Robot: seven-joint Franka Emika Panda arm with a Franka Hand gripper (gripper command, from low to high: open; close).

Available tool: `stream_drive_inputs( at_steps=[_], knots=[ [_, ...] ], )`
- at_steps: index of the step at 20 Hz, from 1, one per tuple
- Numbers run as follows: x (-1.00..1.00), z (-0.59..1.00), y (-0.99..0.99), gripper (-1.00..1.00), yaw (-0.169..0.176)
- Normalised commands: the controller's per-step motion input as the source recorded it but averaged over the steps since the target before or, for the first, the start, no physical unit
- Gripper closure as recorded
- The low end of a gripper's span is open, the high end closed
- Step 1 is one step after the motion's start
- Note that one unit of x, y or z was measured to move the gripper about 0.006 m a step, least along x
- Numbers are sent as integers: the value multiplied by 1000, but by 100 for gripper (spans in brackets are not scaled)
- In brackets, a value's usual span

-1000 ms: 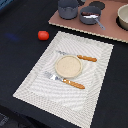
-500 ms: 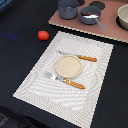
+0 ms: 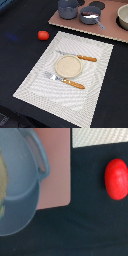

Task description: Place the fish, sausage, and tomato into the frying pan.

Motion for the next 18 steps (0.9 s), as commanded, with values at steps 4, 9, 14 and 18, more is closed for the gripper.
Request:
stream_drive_inputs(
  at_steps=[4,9,14,18],
  knots=[
    [-498,-144,-788,-100,0],
    [-511,-185,-778,-100,0],
    [-556,-235,-713,-100,0],
    [-669,-321,-414,-100,25]
  ],
)
